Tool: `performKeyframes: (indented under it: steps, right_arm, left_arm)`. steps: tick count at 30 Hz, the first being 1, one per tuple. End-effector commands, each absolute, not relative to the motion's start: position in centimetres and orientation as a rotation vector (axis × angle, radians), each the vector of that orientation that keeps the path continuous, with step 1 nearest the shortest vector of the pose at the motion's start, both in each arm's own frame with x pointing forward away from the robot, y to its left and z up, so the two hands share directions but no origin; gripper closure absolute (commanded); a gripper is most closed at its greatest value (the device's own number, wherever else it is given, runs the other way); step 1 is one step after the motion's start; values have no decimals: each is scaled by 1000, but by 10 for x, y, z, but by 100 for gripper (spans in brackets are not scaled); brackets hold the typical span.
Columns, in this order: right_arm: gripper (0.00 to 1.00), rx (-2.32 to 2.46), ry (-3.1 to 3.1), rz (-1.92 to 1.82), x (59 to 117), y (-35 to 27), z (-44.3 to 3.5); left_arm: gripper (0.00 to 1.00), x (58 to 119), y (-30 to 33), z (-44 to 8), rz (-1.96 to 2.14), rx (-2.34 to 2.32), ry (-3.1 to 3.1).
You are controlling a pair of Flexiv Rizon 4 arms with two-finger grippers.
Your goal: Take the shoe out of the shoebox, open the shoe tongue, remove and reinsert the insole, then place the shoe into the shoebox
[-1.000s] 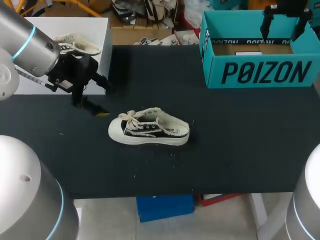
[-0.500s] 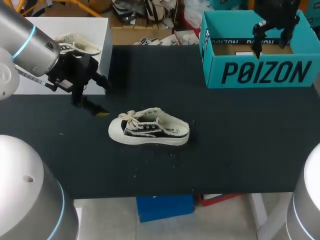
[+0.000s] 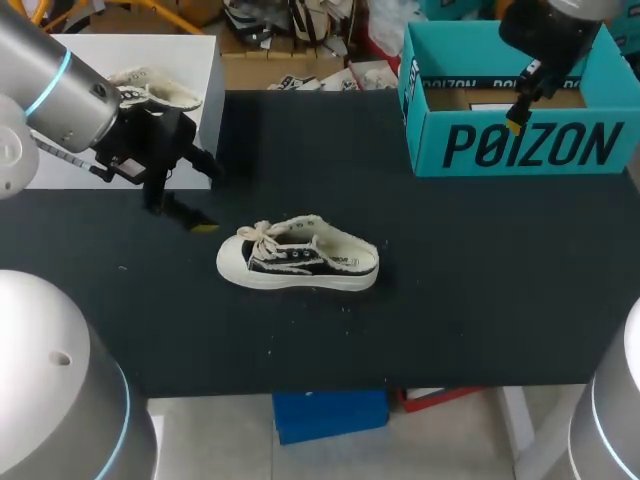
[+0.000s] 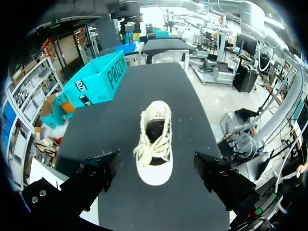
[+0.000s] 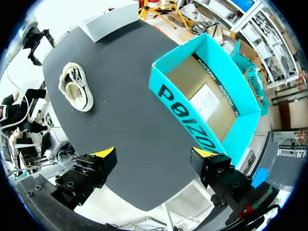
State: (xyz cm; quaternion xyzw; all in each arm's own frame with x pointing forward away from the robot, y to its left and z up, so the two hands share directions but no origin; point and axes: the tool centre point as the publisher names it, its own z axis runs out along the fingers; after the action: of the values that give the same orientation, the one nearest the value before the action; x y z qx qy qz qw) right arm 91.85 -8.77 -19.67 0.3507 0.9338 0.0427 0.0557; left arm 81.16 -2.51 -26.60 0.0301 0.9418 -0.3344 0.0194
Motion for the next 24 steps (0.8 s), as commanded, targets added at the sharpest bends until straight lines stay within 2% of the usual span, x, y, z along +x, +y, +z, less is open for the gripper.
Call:
performKeyframes:
  steps: [1, 13, 24]
  right_arm:
    - [0, 962, 2920, 176, 917, -76, -212]
    - [0, 489, 3029, 381, 874, -28, -225]
    - [0, 489, 3029, 381, 874, -28, -225]
  left_arm:
    - [0, 812, -26, -268, -1037, 94, 2920]
    - [0, 812, -26, -268, -1037, 94, 2920]
    - [0, 812, -26, -268, -1037, 94, 2920]
